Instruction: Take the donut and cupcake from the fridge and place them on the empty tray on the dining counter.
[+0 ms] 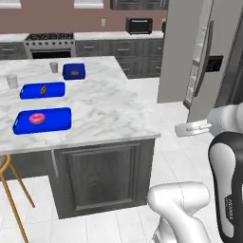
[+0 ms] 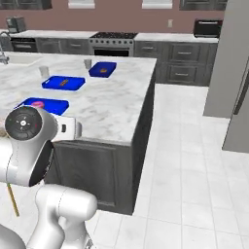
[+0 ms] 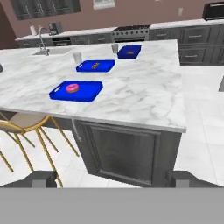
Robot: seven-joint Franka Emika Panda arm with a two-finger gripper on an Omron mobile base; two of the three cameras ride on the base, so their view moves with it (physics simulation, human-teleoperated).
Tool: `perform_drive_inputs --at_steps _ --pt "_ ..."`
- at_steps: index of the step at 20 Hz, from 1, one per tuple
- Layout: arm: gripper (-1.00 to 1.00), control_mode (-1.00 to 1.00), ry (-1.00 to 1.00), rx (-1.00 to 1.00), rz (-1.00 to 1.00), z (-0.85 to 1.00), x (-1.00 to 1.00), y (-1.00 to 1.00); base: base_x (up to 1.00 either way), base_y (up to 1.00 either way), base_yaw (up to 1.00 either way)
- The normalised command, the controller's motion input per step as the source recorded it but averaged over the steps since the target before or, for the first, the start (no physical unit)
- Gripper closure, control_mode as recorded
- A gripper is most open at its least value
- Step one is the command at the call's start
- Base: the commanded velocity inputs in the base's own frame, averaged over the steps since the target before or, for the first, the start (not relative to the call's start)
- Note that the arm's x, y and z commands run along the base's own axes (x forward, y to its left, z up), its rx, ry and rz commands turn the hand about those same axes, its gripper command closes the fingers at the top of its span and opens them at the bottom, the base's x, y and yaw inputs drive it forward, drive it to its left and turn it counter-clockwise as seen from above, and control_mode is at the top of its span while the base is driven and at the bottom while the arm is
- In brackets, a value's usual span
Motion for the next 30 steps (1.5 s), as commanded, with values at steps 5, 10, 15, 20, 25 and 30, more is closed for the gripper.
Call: perform_drive_inputs --at_steps 5,10,15,20,25,30 --pt "-1.0 1.0 0.0 0.0 0.0 0.0 0.0 0.0 0.0 -1.0 -0.29" --pt "-1.0 1.0 0.0 0.0 0.0 0.0 0.0 0.0 0.05 -0.81 -0.17" --pt "-1.0 1.0 0.0 0.0 0.0 0.0 0.0 0.0 0.89 -0.04 0.0" --pt "-1.0 1.0 0.0 0.0 0.0 0.0 0.0 0.0 1.0 0.03 0.0" --pt "-1.0 1.0 0.0 0.0 0.0 0.0 0.0 0.0 1.0 -0.07 0.0" --pt "-1.0 1.0 0.0 0.0 0.0 0.0 0.0 0.0 1.0 -0.1 0.0"
